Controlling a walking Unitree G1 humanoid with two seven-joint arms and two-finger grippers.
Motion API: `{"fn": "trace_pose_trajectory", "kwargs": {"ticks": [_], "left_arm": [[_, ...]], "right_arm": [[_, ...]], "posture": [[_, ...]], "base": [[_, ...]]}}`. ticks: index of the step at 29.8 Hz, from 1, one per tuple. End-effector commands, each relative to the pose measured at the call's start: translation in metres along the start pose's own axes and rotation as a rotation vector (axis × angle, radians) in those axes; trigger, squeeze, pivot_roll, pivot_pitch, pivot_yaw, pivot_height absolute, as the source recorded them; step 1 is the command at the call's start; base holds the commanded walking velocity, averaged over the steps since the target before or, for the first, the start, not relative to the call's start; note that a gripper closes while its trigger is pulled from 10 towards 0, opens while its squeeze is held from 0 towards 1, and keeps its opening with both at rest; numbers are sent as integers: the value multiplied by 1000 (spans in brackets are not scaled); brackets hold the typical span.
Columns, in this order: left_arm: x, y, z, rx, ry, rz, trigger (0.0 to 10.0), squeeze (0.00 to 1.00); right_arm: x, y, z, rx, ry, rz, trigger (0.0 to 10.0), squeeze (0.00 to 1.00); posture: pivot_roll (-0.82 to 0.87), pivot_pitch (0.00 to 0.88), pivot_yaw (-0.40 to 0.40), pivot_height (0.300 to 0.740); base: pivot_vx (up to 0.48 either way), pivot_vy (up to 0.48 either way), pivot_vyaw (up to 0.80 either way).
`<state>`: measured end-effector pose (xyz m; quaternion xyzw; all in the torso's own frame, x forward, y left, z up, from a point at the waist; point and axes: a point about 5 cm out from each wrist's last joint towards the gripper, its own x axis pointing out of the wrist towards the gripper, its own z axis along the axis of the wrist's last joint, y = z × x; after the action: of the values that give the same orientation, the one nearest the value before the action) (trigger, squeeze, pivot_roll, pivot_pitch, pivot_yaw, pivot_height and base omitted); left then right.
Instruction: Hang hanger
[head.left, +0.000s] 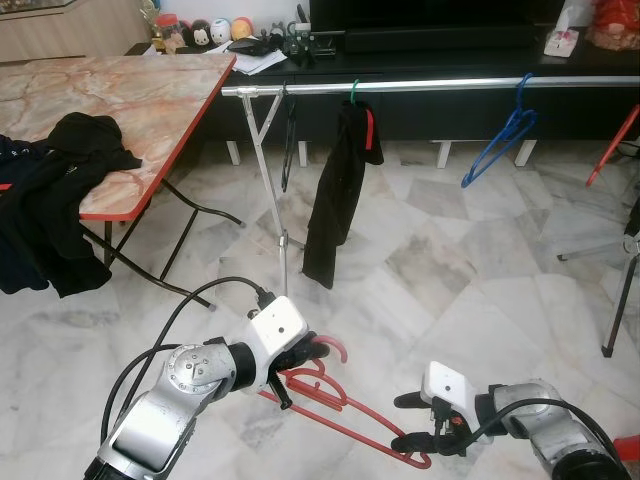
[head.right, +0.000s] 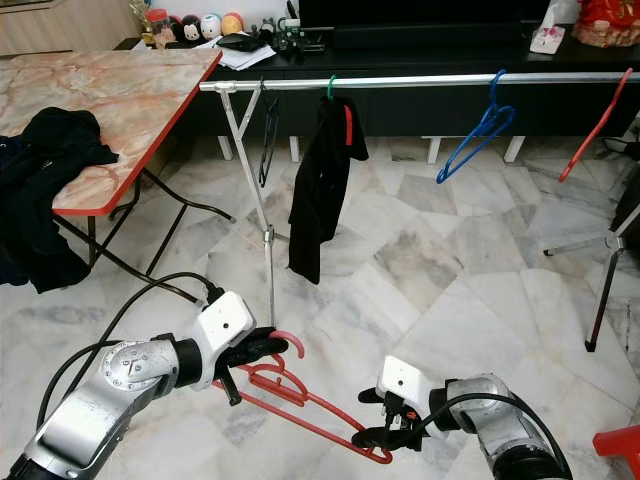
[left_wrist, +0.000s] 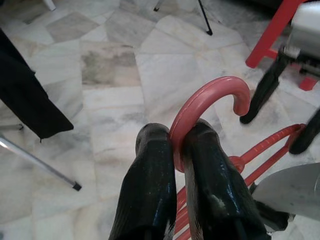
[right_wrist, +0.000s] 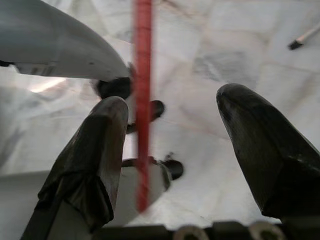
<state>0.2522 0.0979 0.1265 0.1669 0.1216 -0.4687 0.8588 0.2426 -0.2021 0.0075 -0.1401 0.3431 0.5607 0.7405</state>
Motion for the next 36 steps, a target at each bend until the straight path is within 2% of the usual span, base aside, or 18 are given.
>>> {"fn": "trace_pose_trajectory", "kwargs": {"ticks": [1,6,7,8,9,10,17,36], "left_arm": [[1,0,3,16,5,0,10000,0],[1,1,3,17,5,2,10000,0],[1,1,2,17,5,3,10000,0],[1,1,2,17,6,4,10000,0],[1,1,2,17,6,4,10000,0],[1,1,2,17,6,5,10000,0],[1,2,3,17,6,8,10000,0],[0,4,3,22,7,13,10000,0]], "right_arm": [[7,9,-9,23,22,41,10000,0],[9,11,-14,13,59,45,10000,0],[9,12,-15,9,72,49,7922,0],[9,12,-18,7,86,48,3765,0],[9,12,-18,8,88,45,3765,0],[8,11,-19,7,92,44,0,0],[4,9,-21,-15,126,29,0,0],[8,9,-24,-29,143,24,0,0]], "posture": [[-85,44,36,740],[-85,44,36,740],[-85,44,36,740],[-85,44,36,740],[-85,44,36,740],[-84,48,36,740],[-85,52,36,740],[-83,55,37,740]], "base": [[0,0,0],[0,0,0],[0,0,0],[0,0,0],[0,0,0],[0,0,0],[0,0,0],[0,0,0]]}}
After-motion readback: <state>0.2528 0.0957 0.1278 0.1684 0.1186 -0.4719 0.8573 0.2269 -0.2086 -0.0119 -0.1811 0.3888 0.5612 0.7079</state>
